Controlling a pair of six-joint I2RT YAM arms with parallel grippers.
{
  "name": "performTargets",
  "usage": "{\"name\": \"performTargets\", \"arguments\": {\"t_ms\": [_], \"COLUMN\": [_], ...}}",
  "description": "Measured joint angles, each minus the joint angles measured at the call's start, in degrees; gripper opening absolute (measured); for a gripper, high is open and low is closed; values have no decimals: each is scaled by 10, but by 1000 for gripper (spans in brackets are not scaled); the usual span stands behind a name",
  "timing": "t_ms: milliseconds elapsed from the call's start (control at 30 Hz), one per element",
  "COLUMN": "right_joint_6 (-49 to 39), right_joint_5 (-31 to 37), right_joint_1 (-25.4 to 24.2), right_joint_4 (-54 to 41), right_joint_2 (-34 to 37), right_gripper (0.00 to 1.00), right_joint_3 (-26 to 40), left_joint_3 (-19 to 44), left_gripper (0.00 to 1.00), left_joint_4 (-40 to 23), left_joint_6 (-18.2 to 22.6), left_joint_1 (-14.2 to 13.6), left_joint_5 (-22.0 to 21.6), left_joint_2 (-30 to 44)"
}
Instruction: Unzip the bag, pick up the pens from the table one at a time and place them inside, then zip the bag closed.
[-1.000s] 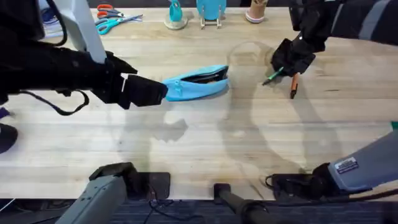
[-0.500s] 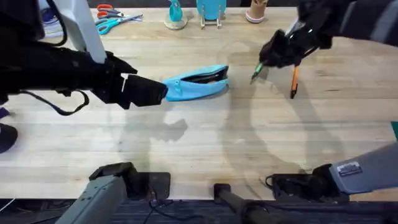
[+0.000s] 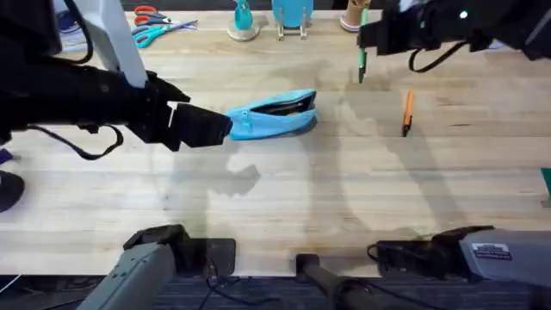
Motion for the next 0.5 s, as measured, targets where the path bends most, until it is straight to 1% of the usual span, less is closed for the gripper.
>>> {"name": "performTargets", "arguments": {"t_ms": [300, 367, 500], "right_joint_6": [-271, -332, -436], "right_joint_5": [-5, -28, -113], "right_joint_1": [78, 91, 100], "right_joint_4": [1, -4, -21], "right_joint_2": [0, 0, 0], "right_gripper": [33, 33, 32], "right_joint_3": [0, 0, 0], "left_joint_3": [0, 0, 0], "left_gripper": [995, 995, 995], "left_joint_4": [0, 0, 0], "left_joint_6": [0, 0, 0], "left_joint_1": [0, 0, 0], "left_joint_5": [0, 0, 0], "left_joint_2": [0, 0, 0]}}
